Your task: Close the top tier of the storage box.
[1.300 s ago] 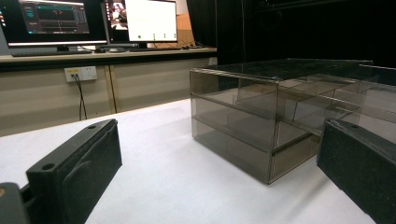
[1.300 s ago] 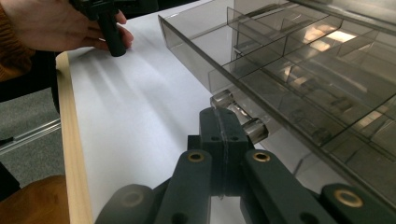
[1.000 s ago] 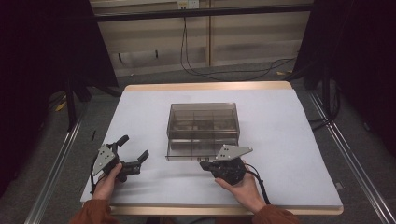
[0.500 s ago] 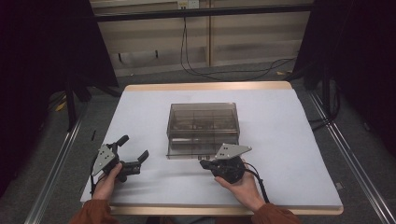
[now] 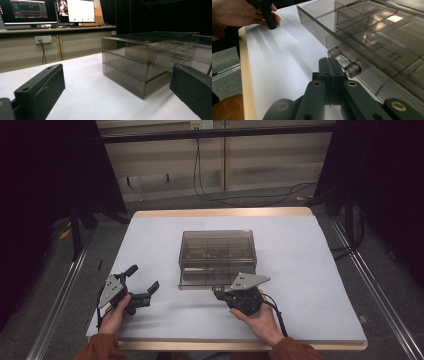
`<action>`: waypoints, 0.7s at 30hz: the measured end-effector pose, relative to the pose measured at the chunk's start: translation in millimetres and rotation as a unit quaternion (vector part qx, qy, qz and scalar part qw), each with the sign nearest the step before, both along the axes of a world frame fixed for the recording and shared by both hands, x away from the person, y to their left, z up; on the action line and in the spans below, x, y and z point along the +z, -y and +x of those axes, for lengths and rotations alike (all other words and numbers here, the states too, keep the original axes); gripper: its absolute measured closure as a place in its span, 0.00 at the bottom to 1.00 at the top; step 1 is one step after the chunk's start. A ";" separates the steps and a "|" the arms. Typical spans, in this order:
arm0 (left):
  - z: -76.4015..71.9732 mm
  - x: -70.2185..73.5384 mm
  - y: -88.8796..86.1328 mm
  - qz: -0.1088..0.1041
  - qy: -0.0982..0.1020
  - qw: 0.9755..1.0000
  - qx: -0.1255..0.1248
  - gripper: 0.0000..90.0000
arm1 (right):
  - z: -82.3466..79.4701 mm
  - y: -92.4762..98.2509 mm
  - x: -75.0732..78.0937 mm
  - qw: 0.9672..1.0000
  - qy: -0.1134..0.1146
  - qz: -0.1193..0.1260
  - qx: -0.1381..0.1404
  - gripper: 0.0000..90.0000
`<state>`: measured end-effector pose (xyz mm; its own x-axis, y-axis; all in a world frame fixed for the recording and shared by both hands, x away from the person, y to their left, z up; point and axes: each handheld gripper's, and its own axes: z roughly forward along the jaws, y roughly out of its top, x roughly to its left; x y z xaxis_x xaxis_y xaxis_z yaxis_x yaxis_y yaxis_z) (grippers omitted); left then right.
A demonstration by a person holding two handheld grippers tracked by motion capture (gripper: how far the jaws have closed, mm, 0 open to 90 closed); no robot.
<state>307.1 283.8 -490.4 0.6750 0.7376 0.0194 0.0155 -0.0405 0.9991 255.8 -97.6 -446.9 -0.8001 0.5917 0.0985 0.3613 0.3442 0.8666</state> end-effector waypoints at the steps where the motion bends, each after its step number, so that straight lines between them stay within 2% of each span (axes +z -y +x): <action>1: 0.0 0.0 0.0 0.000 0.000 1.000 0.000 0.00 | 0.0 0.0 0.0 1.000 0.000 0.000 0.000 1.00; 5: 0.0 0.0 -0.1 0.000 0.000 1.000 0.000 0.00 | 0.0 -0.3 -0.9 1.000 0.007 -0.006 -0.009 1.00; 9: 0.0 0.0 0.0 0.000 -0.001 1.000 0.000 0.00 | 2.2 -0.3 -1.6 1.000 0.000 0.002 -0.014 1.00; 21: -0.1 -0.1 0.3 -0.002 0.000 1.000 0.000 0.00 | 4.3 0.4 -0.8 1.000 0.001 0.003 -0.020 1.00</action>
<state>307.0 283.6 -490.4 0.6757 0.7370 0.0166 0.0156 -0.0369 0.9992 260.1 -97.9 -447.6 -0.7765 0.6220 0.1004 0.3725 0.3247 0.8694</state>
